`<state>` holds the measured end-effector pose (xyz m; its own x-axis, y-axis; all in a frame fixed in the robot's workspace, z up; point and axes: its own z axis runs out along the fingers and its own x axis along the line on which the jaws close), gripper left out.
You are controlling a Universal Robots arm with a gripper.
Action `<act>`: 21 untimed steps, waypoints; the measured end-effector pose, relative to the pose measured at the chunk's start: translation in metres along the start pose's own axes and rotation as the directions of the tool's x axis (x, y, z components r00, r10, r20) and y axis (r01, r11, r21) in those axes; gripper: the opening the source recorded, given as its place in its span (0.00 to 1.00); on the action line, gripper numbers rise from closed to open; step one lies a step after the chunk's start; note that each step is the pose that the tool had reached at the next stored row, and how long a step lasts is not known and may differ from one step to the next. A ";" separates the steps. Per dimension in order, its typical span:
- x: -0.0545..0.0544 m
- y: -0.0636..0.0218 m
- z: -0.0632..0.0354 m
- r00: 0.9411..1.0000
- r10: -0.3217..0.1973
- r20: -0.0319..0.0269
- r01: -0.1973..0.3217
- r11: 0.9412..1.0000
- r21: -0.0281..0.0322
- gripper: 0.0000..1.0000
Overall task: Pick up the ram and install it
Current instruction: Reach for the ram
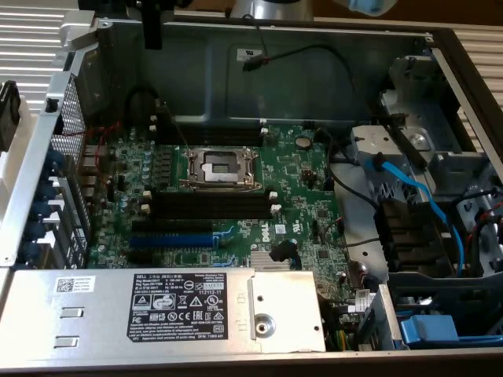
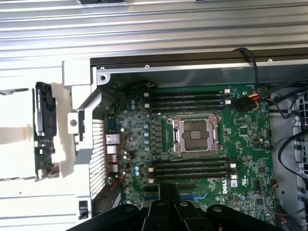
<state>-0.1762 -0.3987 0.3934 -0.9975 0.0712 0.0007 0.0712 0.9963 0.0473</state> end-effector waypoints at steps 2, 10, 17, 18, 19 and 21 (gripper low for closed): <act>0.009 -0.0007 -0.0002 1.000 0.000 -0.002 0.000 1.000 0.000 0.10; 0.045 -0.0032 -0.0003 1.000 0.000 -0.003 0.000 1.000 0.000 0.10; 0.077 -0.0057 -0.0004 1.000 0.000 -0.003 0.000 1.000 0.000 0.10; 0.082 -0.0060 -0.0004 1.000 0.000 -0.003 0.000 1.000 0.000 0.10; 0.086 -0.0064 -0.0004 1.000 0.000 -0.004 0.000 1.000 0.000 0.10; 0.095 -0.0070 -0.0005 1.000 0.000 -0.005 0.000 1.000 0.000 0.10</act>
<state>-0.2719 -0.3989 0.3937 -0.9974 0.0712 0.0060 0.0715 0.9963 0.0473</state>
